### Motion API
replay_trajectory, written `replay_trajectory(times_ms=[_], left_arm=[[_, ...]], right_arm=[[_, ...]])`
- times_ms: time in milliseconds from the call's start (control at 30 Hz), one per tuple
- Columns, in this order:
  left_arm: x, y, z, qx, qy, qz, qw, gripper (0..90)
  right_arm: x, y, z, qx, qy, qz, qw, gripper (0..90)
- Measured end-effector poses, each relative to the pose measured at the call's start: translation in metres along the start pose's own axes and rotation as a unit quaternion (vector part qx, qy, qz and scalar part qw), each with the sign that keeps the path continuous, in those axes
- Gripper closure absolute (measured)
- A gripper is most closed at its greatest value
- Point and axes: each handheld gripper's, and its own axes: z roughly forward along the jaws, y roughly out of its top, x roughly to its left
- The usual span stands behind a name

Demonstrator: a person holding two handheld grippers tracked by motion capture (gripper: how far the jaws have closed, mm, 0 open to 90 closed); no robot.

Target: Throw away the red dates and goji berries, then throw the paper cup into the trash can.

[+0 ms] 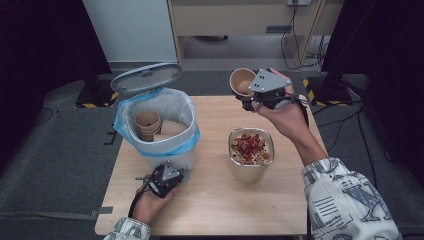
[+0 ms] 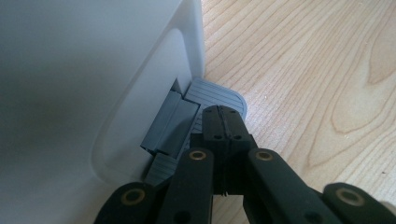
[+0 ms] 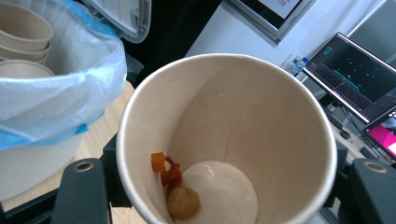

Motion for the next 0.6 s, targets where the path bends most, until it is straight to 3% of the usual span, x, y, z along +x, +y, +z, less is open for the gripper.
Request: replay_trajectory(times_ms=[167, 600], left_arm=[[-0.0001, 0.0, 0.0001, 0.0, 0.0, 0.0, 1.0, 89.5], [-0.0002, 0.0, 0.0001, 0.0, 0.0, 0.0, 1.0, 89.5]], right_arm=[[-0.0003, 0.0017, 0.0002, -0.003, 0.002, 0.008, 1.0, 30.7], [0.0002, 0.0086, 0.0062, -0.012, 0.02, 0.054, 0.9983, 30.4]])
